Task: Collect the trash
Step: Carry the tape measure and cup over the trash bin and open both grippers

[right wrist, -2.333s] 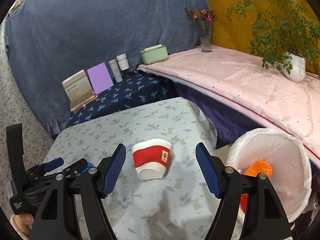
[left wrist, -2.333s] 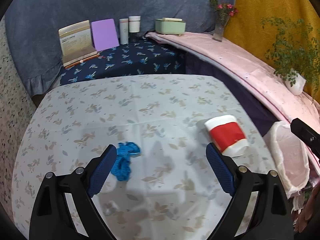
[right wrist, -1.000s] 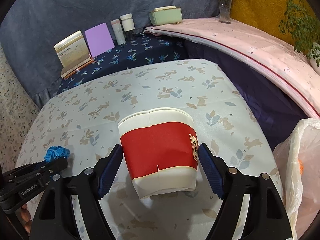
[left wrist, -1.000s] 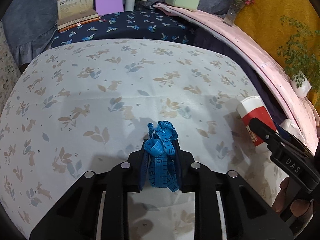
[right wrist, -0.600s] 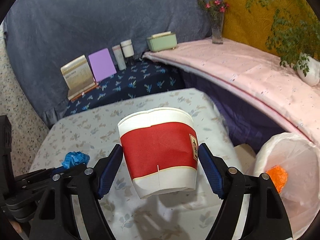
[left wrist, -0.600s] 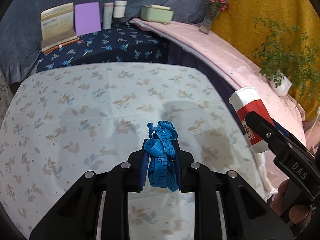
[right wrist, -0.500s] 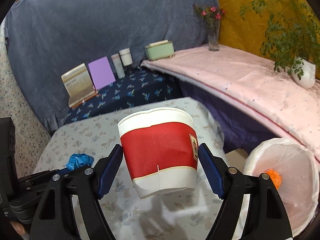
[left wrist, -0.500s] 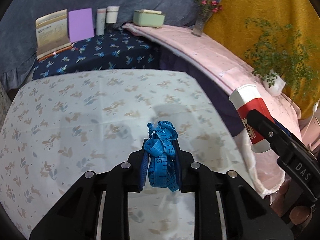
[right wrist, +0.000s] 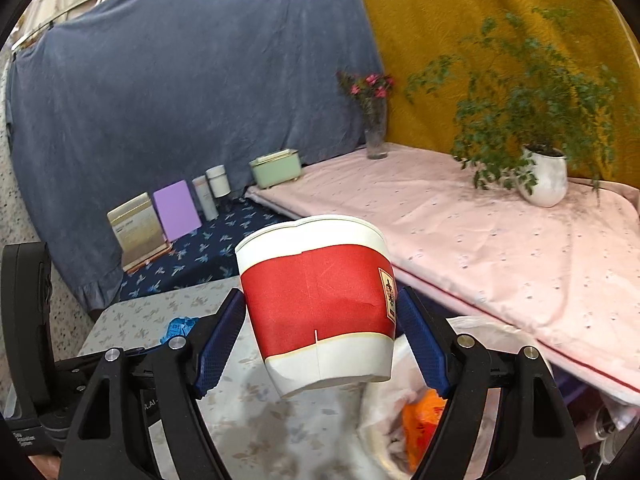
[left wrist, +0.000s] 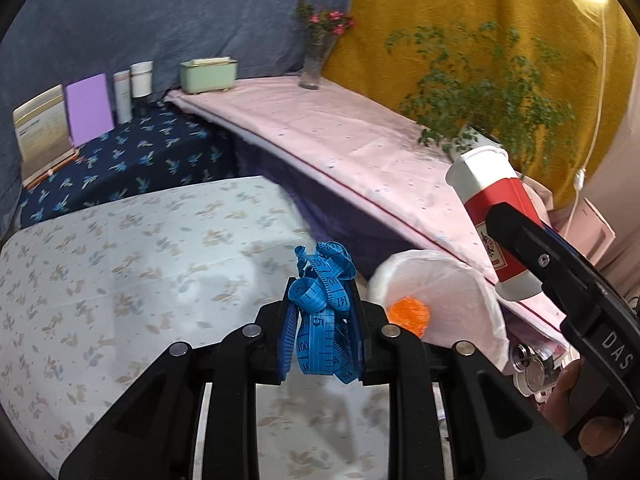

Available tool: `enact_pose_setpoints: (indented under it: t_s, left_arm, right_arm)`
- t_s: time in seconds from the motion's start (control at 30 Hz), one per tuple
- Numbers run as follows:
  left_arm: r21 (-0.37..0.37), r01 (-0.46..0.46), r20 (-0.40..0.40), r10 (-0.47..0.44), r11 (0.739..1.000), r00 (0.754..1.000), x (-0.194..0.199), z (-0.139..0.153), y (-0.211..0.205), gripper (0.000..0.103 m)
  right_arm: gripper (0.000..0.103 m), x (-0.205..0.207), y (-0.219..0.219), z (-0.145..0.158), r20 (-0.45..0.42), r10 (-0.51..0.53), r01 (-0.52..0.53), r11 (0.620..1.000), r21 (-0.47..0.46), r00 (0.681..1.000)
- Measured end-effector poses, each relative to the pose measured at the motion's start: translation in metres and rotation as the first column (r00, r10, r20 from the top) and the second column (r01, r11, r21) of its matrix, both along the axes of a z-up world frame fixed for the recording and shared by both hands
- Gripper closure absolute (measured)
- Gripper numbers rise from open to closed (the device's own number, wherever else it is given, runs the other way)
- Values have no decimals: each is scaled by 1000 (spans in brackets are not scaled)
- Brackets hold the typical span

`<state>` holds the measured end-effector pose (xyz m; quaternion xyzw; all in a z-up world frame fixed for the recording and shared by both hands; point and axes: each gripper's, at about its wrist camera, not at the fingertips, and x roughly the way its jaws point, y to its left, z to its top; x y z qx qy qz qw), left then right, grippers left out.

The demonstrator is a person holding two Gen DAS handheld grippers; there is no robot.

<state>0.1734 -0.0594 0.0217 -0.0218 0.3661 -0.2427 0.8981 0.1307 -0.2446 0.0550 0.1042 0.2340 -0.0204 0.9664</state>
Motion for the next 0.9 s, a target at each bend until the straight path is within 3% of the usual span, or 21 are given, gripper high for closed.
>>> enact_pose_setpoints:
  t_s: [0.47,0.9]
  left_arm:
    - [10,157,-4,-157,988,988,-23,0,-84,81]
    - [18,221,-23,-220,975,975,-24,-7,-120,81]
  right_arm:
    - [29,-39,-73,-6,-18,-148,148,989,1,989]
    - [29,-47,-103,-17,-46,-206,206,978,3,978]
